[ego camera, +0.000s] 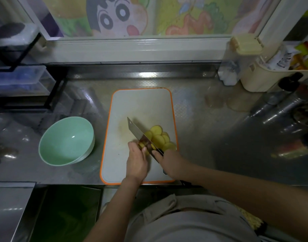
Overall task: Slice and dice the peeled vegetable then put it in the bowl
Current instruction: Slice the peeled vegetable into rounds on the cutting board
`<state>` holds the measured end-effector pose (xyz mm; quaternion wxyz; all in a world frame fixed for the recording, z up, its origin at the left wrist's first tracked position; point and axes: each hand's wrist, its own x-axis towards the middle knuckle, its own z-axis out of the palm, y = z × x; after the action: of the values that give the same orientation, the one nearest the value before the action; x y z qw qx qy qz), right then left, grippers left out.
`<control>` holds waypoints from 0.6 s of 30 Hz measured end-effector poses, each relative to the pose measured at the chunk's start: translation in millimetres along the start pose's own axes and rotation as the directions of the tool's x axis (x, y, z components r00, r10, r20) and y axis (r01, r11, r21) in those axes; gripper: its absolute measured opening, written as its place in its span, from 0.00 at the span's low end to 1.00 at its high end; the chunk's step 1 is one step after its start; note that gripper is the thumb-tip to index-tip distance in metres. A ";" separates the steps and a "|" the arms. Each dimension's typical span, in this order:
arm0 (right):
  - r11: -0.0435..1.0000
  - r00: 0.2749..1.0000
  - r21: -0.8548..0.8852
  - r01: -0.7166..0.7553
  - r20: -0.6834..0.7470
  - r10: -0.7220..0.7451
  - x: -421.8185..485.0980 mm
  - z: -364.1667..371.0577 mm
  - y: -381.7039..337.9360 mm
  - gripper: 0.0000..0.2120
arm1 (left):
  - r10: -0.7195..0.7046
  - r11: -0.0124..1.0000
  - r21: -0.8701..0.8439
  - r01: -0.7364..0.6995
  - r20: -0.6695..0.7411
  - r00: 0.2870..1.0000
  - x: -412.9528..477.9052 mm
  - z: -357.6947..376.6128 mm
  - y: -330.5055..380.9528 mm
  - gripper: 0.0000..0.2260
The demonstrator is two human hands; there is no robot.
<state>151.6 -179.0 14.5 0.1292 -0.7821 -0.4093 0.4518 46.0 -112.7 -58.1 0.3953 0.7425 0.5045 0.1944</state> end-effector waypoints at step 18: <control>1.000 1.000 -0.023 0.012 0.001 -0.012 12.4 0.6 -15.1 0.22 | 0.029 0.999 -0.026 -0.030 -0.008 1.000 1.1 -0.6 -8.0 0.06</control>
<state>146.3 -160.2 15.4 0.1228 -0.7808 -0.4191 0.4468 41.3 -110.1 -64.1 0.4000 0.7440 0.4924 0.2095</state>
